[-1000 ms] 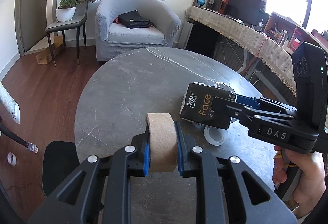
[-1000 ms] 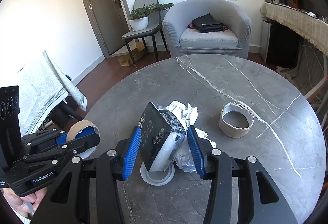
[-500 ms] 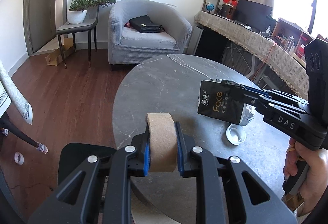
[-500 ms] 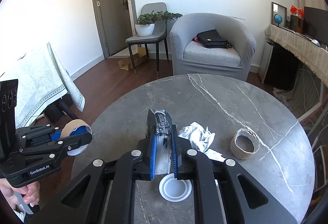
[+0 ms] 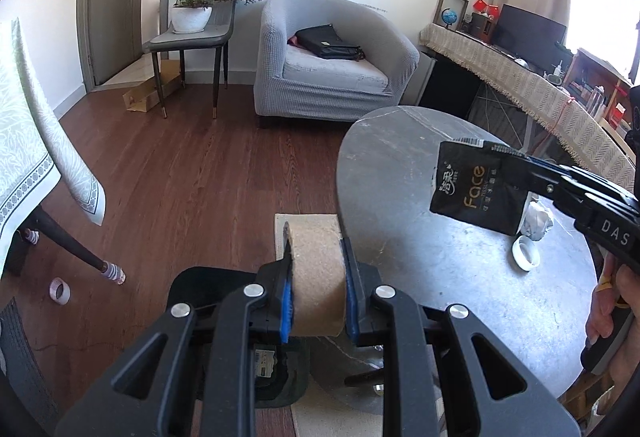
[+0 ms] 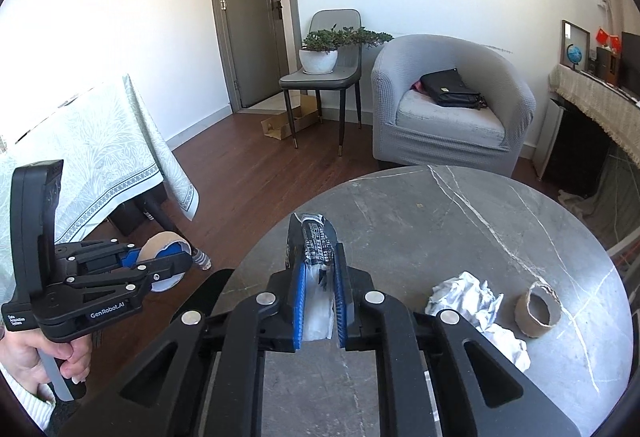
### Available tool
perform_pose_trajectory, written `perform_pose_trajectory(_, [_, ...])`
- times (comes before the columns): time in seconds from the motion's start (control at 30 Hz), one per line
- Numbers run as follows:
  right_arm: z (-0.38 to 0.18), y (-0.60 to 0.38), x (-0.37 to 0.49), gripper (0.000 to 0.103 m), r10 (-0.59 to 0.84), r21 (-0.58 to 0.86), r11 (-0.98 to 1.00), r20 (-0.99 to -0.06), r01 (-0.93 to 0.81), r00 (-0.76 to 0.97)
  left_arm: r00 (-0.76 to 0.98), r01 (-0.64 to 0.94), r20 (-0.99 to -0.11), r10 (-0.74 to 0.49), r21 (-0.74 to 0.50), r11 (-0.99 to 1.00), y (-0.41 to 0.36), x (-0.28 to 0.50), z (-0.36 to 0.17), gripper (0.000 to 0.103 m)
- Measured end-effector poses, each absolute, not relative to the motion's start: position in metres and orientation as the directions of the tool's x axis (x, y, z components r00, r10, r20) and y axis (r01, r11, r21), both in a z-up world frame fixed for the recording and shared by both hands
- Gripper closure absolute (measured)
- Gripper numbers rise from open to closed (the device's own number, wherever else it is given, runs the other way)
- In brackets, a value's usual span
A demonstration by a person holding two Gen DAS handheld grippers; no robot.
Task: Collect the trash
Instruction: 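Carry the tape roll in the left tool and the tissue pack in the right tool to the bin, then open the left tool to drop the tape roll while the right tool drops the tissue pack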
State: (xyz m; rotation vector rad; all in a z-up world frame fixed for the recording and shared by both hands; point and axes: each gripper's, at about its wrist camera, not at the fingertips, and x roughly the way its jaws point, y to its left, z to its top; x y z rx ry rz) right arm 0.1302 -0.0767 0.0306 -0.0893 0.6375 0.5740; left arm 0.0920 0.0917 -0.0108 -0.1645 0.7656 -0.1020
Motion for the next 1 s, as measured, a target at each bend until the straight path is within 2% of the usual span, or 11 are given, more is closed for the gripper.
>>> perform_pose_trajectory(0.27, [0.035, -0.037, 0.128, 0.091, 0.530, 0.106, 0.805, -0.572, -0.584, 0.626, 0.647, -0.029, -0.753, -0.120, -0.181, 0.983, 0.130, 0.091, -0.042, 0.081])
perform_pose_trajectory(0.73, [0.028, 0.040, 0.123, 0.091, 0.588, 0.109, 0.739, -0.587, -0.665, 0.557, 0.491, -0.078, -0.870, -0.052, -0.103, 0.992, 0.185, 0.080, -0.110, 0.081])
perform_pose_trajectory(1.0, [0.021, 0.073, 0.124, 0.091, 0.604, 0.114, 0.709, -0.609, -0.696, 0.515, 0.390, -0.088, -0.917, -0.083, -0.126, 0.988, 0.201, 0.079, -0.144, 0.080])
